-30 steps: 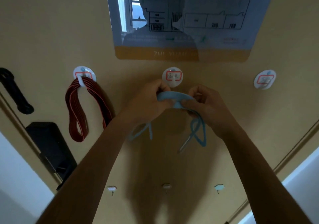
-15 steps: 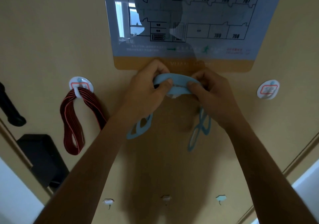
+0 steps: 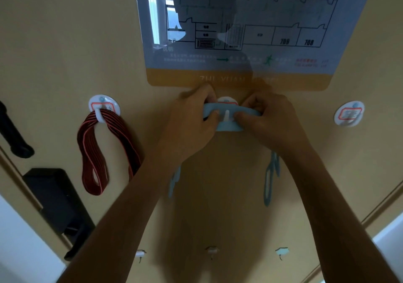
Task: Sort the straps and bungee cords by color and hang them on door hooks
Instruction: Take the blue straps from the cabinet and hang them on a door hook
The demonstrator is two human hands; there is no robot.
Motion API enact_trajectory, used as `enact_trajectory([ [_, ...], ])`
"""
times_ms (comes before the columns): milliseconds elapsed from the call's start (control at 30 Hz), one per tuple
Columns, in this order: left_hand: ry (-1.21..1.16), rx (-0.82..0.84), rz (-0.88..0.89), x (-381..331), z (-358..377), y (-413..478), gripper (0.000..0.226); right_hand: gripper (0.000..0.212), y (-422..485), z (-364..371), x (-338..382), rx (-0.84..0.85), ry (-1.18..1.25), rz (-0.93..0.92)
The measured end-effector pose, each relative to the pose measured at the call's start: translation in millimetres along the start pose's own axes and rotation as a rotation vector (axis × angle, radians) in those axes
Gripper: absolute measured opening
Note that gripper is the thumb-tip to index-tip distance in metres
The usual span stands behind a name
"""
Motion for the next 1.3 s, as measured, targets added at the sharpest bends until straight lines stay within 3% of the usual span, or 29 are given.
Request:
enact_trajectory([
  [233,-0.024,0.067,-0.140,19,22,-44,0.009,0.023,-40,26,-24,0.042,-0.001,0.054],
  [367,-0.174,0.082,-0.331,26,26,-64,0.015,0.024,-63,26,-25,0.051,0.197,0.182],
  [467,-0.296,0.062,-0.389,24,16,-59,0.013,0.055,-65,17,-26,0.070,0.417,0.216],
  [567,-0.359,0.058,-0.421,22,10,-56,0.012,0.084,-70,11,-27,0.204,0.544,0.066],
  [633,-0.411,0.103,-0.450,21,11,-57,0.021,0.077,-73,9,-31,0.227,0.458,-0.040],
  [733,-0.480,0.213,-0.391,19,11,-63,0.060,0.033,-74,11,-32,0.027,0.130,-0.228],
  [800,-0.406,0.203,-0.298,21,11,-66,0.073,0.023,-76,15,-32,-0.054,0.005,-0.217],
  [967,-0.083,-0.081,-0.050,25,2,-69,0.057,0.018,-86,15,-32,-0.094,0.011,-0.222],
  [1133,0.139,-0.223,0.074,21,-6,-92,0.049,0.013,-108,15,-30,-0.086,0.055,-0.185],
  [1200,0.195,-0.229,0.092,22,-6,-102,0.040,0.012,-118,13,-28,-0.101,0.062,-0.156],
  [1300,0.108,-0.090,0.073,23,1,-113,0.028,0.010,-132,9,-30,-0.151,0.032,-0.120],
])
Point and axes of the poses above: each hand's wrist, its own y-axis towards the middle knuckle, its own z-axis out of the palm, x = y × z, the point moved 4 cm from there along y, towards the middle knuckle, and after that the axes turned 13 degrees about -x, right-handed, at the moved point
